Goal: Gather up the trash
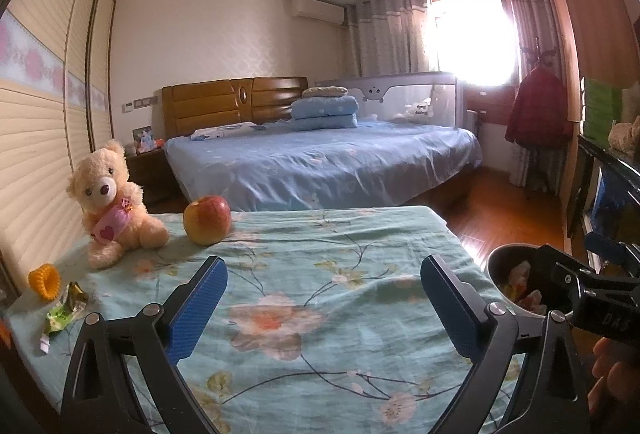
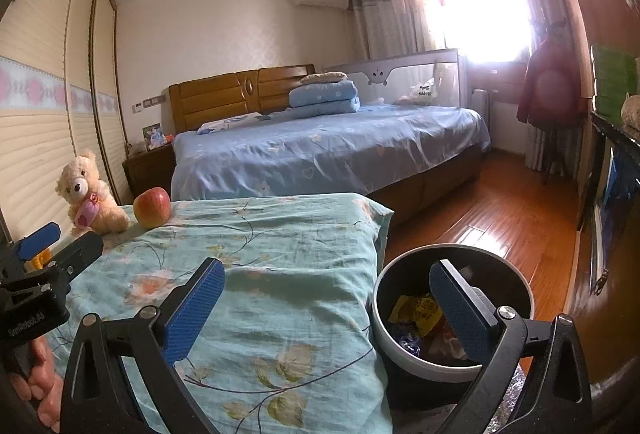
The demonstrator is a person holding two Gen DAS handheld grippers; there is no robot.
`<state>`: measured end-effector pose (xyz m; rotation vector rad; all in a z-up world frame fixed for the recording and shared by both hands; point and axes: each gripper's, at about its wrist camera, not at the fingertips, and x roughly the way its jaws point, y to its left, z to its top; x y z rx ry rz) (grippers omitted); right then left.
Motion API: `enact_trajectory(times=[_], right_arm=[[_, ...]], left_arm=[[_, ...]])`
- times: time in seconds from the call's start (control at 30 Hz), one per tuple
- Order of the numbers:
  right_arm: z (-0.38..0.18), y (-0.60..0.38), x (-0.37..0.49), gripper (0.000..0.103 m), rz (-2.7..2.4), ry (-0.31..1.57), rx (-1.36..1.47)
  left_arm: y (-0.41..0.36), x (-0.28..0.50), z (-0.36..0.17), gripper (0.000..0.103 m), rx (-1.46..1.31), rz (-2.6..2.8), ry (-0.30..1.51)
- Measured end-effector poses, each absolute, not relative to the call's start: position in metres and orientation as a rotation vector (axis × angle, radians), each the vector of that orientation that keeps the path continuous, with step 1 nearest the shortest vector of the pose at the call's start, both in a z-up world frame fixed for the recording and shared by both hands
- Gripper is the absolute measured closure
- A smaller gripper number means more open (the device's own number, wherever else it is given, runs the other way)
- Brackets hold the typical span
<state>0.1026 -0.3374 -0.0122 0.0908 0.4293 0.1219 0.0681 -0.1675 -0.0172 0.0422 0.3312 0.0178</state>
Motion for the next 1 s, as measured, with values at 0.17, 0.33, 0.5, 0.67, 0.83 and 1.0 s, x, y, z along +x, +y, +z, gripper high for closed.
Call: enact_trajectory(times=[0.17,0.33,0.5,0.67,0.83,1.0], right_arm=[[-0.0127,-0.3386,0.1025,0.0,0.123,0.433,0.093],[-0.0126,-0.3385,0.1025,0.0,0.123,0.43,0.09],[-0.0125,-0.3381,0.1023,0.0,0.123,0.429,0.089],[-0.0125,-0.3381,0.1017,0.0,0.121,0.428,0.09],[-0.0122,-0.3379,0.1017,0.0,0.123,0.427,0.089],[-0.0117,-0.3384,0.1013,0.0,0.124,0.426,0.09]], left_arm=[[-0.1677,0.0691,-0.017,0.004,0.042,0.018,0.333],[-0.1668,0.0699,-0.0172,0.005,0.04,0.015,0.336],[-0.1629,0.0723,-0.0177,0.004,0.036,0.012,0.341],[-0.1609,0.0738,-0.0182,0.004,0.033,0.01,0.345],[-0.1591,0.0745,-0.0178,0.004,0.027,0.012,0.347],[-0.1607,0.0741,-0.0188,0.005,0.032,0.013,0.343]])
